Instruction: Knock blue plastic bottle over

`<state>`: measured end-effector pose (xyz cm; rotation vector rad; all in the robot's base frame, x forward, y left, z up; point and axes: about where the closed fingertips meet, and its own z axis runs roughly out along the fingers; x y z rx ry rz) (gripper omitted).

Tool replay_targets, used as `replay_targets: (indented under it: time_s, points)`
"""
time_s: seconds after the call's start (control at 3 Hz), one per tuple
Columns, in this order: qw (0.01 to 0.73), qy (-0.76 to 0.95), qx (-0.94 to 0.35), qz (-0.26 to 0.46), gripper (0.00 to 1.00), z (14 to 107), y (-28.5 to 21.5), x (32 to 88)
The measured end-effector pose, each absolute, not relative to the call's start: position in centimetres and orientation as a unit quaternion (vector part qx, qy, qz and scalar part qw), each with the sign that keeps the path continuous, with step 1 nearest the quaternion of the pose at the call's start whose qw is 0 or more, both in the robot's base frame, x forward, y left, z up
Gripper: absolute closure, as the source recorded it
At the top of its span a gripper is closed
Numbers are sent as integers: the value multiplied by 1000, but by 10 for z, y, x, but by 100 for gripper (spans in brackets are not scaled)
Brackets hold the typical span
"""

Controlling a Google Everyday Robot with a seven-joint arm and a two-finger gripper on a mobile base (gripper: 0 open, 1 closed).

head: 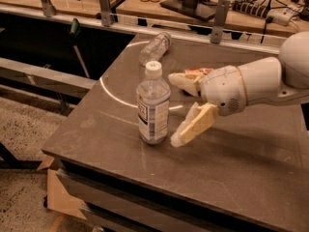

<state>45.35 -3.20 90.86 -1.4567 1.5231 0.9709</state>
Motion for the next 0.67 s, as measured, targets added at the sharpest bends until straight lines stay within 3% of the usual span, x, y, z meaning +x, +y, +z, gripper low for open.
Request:
replay_targets:
  time_s: [0.67]
  points:
    - [384,562,-598,424,47,905,8,456]
